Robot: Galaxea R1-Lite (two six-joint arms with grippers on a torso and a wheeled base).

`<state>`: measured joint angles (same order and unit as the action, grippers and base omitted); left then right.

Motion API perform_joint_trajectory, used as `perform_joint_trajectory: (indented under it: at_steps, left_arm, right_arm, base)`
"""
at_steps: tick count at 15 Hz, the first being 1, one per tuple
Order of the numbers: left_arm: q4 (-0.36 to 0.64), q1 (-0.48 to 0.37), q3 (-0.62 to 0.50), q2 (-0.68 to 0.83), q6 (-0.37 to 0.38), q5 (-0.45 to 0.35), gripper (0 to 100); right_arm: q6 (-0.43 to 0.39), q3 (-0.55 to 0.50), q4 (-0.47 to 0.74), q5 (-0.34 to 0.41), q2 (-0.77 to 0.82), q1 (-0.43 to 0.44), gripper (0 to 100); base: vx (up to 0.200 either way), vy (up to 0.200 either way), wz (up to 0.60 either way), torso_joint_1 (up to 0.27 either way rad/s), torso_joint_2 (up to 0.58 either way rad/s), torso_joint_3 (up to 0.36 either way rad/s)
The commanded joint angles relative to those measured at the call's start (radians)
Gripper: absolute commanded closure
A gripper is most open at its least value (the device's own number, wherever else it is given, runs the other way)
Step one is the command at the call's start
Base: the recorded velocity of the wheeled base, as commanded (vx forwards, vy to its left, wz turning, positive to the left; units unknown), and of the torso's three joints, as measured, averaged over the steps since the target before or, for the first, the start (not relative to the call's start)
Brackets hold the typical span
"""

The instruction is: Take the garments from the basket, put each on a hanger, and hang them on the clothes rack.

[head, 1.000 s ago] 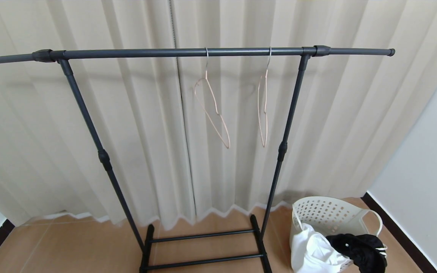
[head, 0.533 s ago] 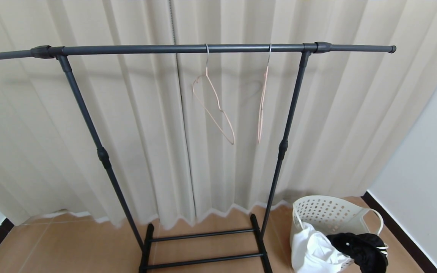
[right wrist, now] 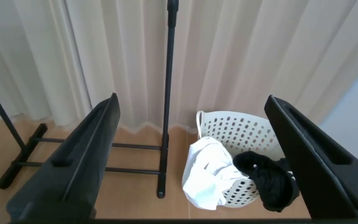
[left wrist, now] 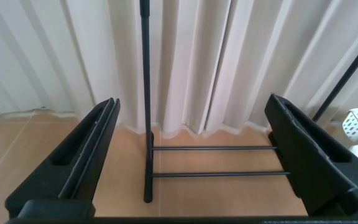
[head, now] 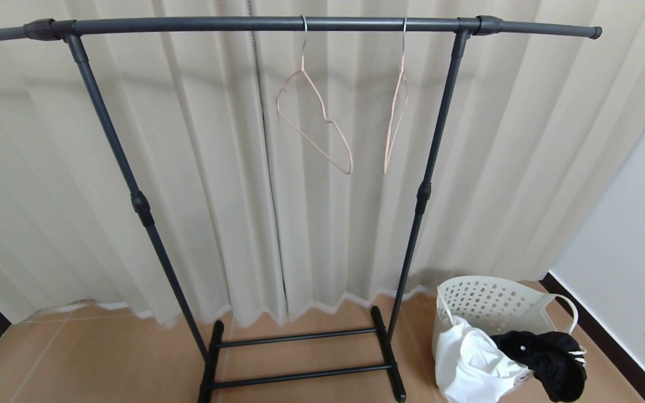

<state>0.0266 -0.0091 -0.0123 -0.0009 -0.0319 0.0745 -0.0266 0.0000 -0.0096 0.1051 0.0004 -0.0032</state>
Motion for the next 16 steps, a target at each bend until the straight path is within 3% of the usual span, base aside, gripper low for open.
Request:
perform_joint_trajectory:
  at_steps: [1, 14, 16]
  left_arm:
    - [0.001, 0.000, 0.000, 0.001, 0.000, 0.001, 0]
    - [0.001, 0.000, 0.000, 0.001, 0.000, -0.001, 0]
    - [0.001, 0.000, 0.000, 0.001, 0.000, -0.002, 0]
  right_arm:
    - [-0.001, 0.000, -0.001, 0.001, 0.000, 0.000, 0]
    - [0.001, 0.000, -0.001, 0.001, 0.000, 0.000, 0]
    - [0.001, 0.000, -0.001, 0.001, 0.000, 0.000, 0]
  base:
    - [0.000, 0.000, 0.00, -0.149, 0.49, 0.354]
    - [0.000, 0.000, 0.00, -0.059, 0.44, 0.372]
    - [0.200, 0.000, 0.00, -0.002, 0.10, 0.100]
